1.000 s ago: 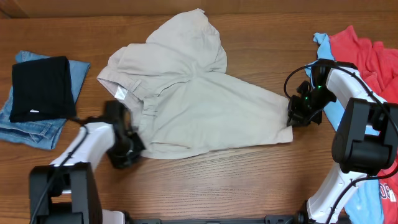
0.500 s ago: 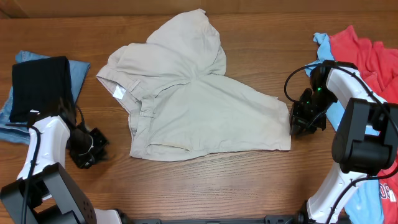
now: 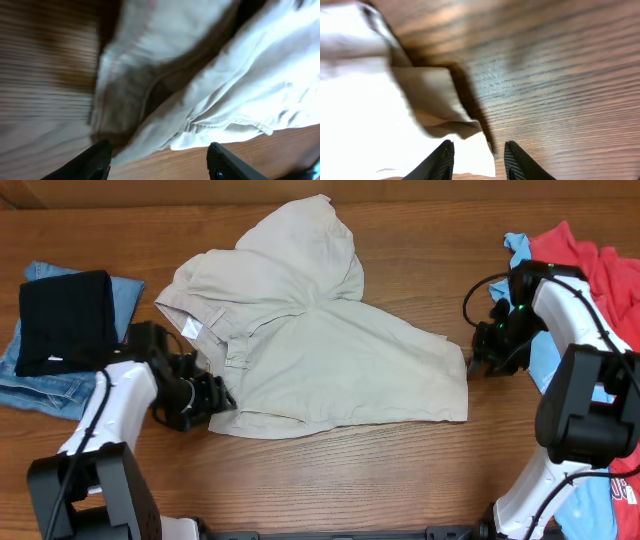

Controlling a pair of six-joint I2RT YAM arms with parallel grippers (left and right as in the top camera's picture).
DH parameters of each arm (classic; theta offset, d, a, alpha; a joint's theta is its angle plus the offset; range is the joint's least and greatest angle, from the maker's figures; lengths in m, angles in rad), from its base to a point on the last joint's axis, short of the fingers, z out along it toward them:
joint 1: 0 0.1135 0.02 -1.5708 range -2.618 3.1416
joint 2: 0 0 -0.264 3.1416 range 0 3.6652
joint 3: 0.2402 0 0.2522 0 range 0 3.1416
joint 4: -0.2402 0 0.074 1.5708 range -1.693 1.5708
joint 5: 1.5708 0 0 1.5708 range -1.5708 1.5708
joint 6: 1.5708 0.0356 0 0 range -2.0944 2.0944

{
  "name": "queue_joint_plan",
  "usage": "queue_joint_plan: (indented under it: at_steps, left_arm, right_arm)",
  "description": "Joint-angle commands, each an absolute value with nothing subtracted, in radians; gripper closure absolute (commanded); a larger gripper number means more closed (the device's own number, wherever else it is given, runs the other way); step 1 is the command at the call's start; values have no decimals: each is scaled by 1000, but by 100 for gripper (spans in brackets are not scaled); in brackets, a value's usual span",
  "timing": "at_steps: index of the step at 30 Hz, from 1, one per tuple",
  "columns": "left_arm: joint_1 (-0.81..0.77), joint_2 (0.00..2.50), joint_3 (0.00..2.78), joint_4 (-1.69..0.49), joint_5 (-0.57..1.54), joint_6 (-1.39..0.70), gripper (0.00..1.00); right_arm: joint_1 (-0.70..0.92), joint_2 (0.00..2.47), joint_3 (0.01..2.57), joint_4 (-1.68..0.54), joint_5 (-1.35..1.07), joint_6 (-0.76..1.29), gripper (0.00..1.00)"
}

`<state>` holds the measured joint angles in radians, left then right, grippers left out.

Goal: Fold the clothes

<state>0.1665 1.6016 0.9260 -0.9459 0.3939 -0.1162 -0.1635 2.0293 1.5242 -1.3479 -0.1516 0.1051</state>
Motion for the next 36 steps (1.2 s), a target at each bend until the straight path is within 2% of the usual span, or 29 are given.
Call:
queue_joint_plan:
  at_steps: [1,2,3,4,5,9,13,15,17,18,20,21,22,23,25,36]
  left_arm:
    - [136,1582,847,-901,411,-143,37]
    - [134,1582,827,-891,411,-148,41]
    - [134,1582,810,-889,411,-150,55]
    - [134,1582,797,-897,411,-150,93]
    - [134,1582,786,-929,406,-149,96]
    - [140,1581,782,-1069,277,-210,96]
    - [211,1581,788,-1147,-2,-607,96]
    - [255,1581,788,-1131,-36,-681,96]
    - [286,1581,788,-1106,-19,-681,94]
    - [308,1581,788,-1094,-2,-679,89]
    - [344,1581,789,-1062,33,-644,62]
    - [351,1581,791,-1054,44,-632,53]
    - [360,1581,797,-1045,55,-618,49]
    - [364,1581,808,-1041,60,-603,47]
    - [366,1581,854,-1042,60,-564,45]
    - [356,1574,1071,-1050,211,-475,46]
  right_arm:
    - [-166,1982,1555,-1347,-146,108,63]
    - [-166,1982,1555,-1346,-146,105,63]
    - [-166,1982,1555,-1344,-146,105,63]
    - [-166,1982,1555,-1343,-146,105,63]
    - [-166,1982,1555,-1341,-142,105,63]
    - [-166,1982,1555,-1341,-123,105,63]
    - [-166,1982,1555,-1340,-106,104,63]
    - [-162,1982,1561,-1331,-115,93,63]
    - [-155,1982,1571,-1317,-153,56,62]
    - [-150,1982,1583,-1309,-185,36,62]
    - [-135,1982,1617,-1274,-243,4,58]
    - [-129,1982,1626,-1259,-257,-2,51]
    - [-117,1982,1640,-1230,-273,-9,45]
    - [-99,1982,1655,-1187,-281,-9,38]
    - [-56,1982,1665,-1075,-319,-30,33]
    - [179,2125,1663,-600,-374,2,24]
